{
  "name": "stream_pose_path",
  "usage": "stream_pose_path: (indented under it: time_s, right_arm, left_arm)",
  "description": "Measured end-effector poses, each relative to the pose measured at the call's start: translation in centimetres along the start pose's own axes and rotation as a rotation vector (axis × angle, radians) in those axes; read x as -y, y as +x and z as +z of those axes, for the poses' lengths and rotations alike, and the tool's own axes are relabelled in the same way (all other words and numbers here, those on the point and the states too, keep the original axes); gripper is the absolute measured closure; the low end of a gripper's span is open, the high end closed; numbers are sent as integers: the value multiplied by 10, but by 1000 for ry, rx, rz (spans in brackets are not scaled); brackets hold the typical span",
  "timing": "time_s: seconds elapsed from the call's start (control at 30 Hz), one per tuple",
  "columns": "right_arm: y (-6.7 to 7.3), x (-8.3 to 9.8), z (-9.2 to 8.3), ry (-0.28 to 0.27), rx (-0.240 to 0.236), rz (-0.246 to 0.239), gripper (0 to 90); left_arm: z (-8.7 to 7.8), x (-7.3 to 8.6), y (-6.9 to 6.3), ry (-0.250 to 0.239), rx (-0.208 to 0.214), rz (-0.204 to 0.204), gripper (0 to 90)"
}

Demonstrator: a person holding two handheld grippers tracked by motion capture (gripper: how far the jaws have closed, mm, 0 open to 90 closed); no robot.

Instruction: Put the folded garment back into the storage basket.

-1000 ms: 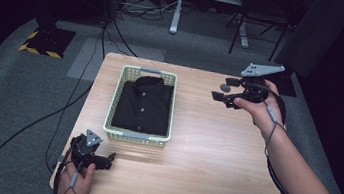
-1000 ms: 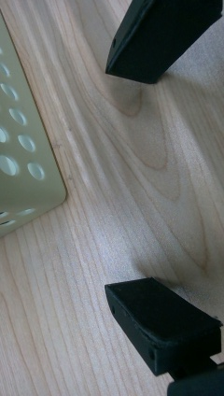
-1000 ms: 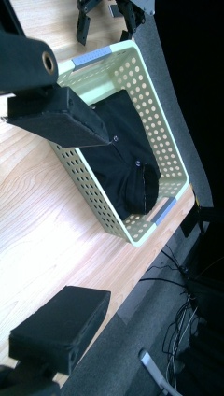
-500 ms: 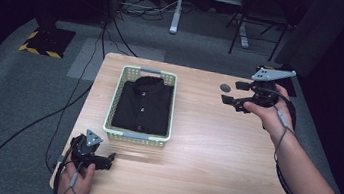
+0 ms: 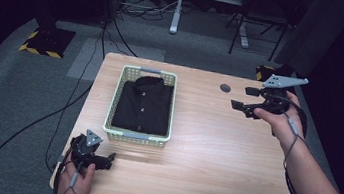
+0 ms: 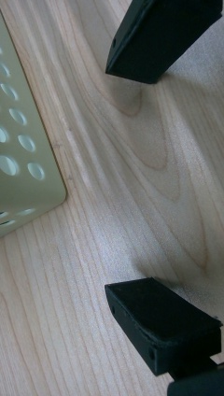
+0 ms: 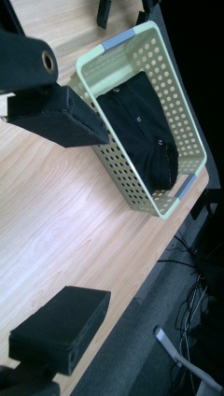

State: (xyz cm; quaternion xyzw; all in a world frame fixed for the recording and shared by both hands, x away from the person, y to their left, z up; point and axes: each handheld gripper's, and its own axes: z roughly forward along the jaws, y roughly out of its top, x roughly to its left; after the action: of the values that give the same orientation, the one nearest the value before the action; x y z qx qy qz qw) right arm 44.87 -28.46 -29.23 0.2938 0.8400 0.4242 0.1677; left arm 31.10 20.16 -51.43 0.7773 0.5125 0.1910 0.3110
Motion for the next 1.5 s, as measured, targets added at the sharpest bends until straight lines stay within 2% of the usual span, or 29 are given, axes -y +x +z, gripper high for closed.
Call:
stream_pose_path:
  time_s: [0.57,1.17,1.5]
  right_arm:
    - [-12,30,-28,12,57,30,206]
    - [-26,66,-38,31,90,88,198]
    - [-28,82,-44,39,102,114,195]
  left_arm:
    - [0,0,0,0,0,0,3]
    - [0,0,0,1,0,0,3]
    - [0,0,0,1,1,1,3]
